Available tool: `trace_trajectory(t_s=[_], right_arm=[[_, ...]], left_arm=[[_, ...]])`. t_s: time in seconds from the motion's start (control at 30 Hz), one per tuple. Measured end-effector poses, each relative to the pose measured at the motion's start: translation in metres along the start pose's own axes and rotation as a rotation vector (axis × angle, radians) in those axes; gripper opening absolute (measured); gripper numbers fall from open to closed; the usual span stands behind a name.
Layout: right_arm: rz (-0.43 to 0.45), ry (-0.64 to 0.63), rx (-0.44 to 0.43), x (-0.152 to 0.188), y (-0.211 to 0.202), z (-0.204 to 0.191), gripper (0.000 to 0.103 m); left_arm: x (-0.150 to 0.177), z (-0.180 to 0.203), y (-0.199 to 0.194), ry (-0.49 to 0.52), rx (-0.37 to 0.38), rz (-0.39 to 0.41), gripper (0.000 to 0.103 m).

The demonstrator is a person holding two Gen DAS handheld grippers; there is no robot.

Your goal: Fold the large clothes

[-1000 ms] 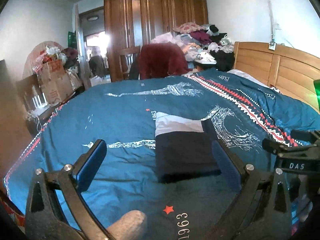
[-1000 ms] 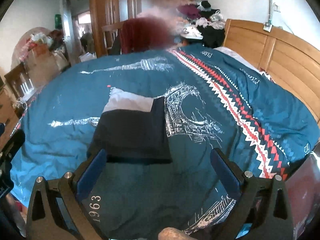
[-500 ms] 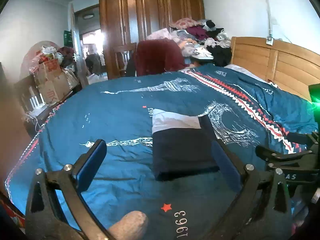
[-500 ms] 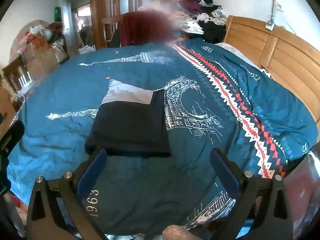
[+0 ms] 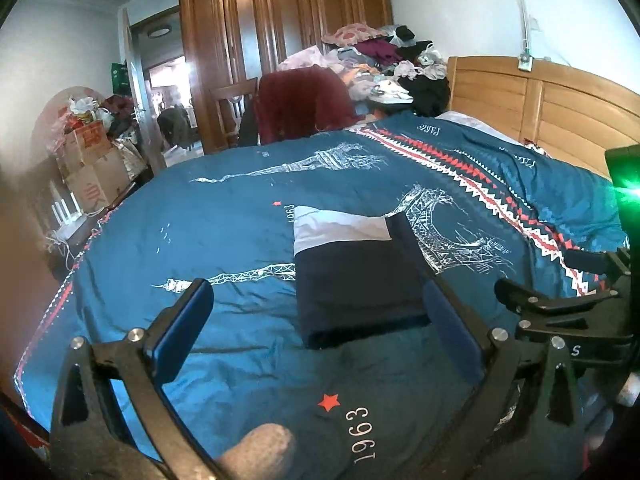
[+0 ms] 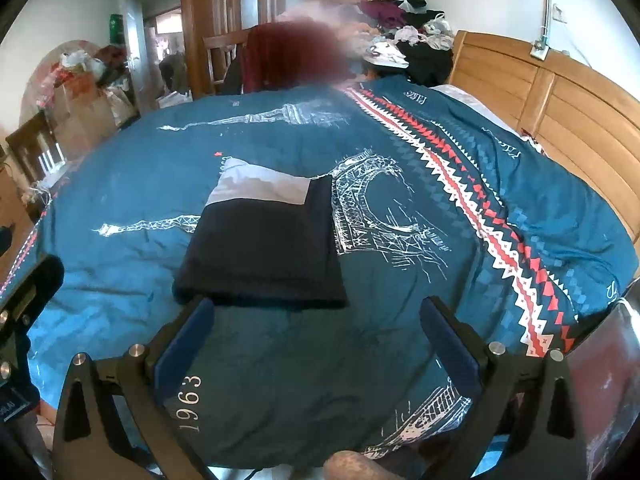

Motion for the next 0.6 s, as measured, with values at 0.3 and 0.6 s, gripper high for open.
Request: trace_trajectory(t_s=[0.3, 0.6], right_arm=[[0.009, -0.015, 0.003, -0.001, -0.004, -0.003, 0.103], [0.098, -0.048, 0.115, -0.008, -0.026, -0.002, 0.103]], left_arm=[[-0.002, -0.002, -0.003, -0.008, 0.005, 0.009, 0.103], [-0.008, -0.005, -0.021, -0.033, 0.030, 0.061, 0.103]])
Point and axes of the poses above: each gripper's, at about its wrist camera, not at the fingertips, and y roughly the way its jaws point, z to its right, x to its underside, the point moved 8 cm from there along y, roughly the way its jaws point, and after that the axes turned 7 degrees about -z, right-handed, at the moved point
